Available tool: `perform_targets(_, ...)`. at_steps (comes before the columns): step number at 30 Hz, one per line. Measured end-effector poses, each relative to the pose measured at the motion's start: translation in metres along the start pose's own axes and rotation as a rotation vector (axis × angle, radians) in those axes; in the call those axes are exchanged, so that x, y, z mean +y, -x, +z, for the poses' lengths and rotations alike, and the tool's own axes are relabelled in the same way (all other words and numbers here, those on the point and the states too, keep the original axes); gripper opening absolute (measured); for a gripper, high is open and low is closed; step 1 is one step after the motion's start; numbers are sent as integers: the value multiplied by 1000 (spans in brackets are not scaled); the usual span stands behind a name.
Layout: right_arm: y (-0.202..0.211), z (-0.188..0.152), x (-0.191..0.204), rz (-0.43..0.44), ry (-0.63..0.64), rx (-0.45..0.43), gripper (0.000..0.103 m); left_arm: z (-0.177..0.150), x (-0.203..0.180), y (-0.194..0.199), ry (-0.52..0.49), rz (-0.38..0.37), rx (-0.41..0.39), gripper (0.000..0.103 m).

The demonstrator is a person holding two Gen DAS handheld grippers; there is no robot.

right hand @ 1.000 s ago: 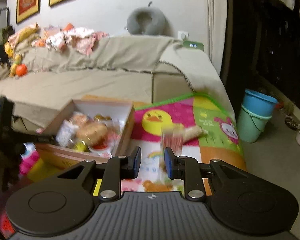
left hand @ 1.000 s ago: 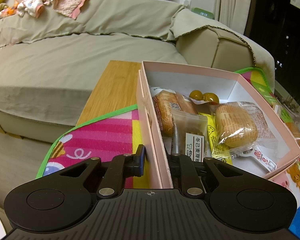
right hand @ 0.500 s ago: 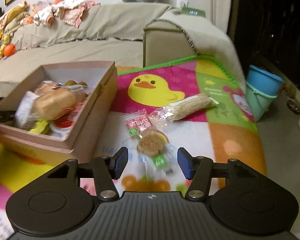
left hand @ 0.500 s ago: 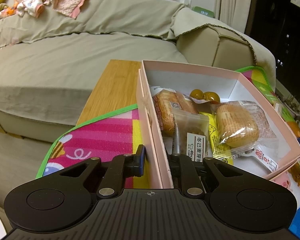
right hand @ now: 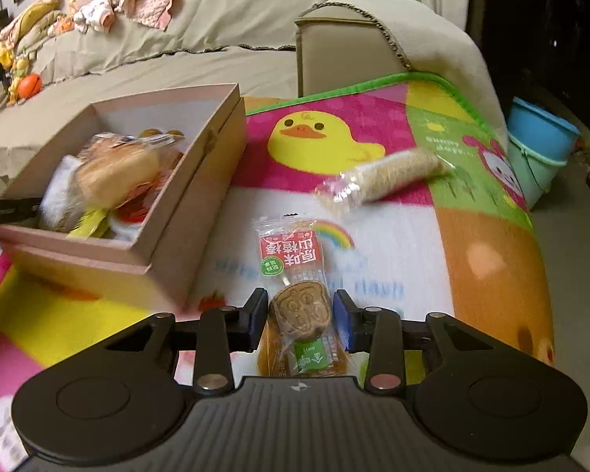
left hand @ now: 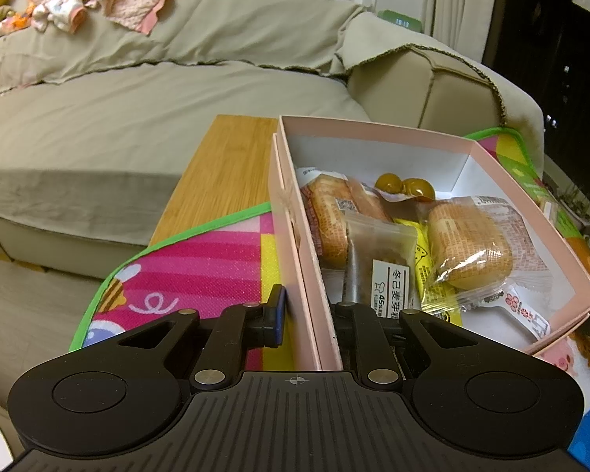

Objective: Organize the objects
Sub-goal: 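Carry the red-labeled cookie packet into the pink box and release it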

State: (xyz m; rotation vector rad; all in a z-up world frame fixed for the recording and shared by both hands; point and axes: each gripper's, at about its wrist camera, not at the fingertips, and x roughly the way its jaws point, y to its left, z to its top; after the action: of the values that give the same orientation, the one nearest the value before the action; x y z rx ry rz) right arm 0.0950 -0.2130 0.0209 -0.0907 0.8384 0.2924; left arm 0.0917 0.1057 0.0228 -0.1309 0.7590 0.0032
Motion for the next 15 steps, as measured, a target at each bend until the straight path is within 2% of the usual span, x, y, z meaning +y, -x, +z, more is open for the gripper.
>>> perform_targets(7, 70, -7, 4, 16, -35, -99, 36, 0, -1, 1, 2, 4, -2, 16)
perform_targets(11, 101, 14, 16, 64, -35, -190, 36, 1, -2, 2, -1, 10, -6, 16)
perform_targets(15, 111, 46, 42, 142, -20, -257, 36, 2, -3, 3, -5, 9, -5, 16)
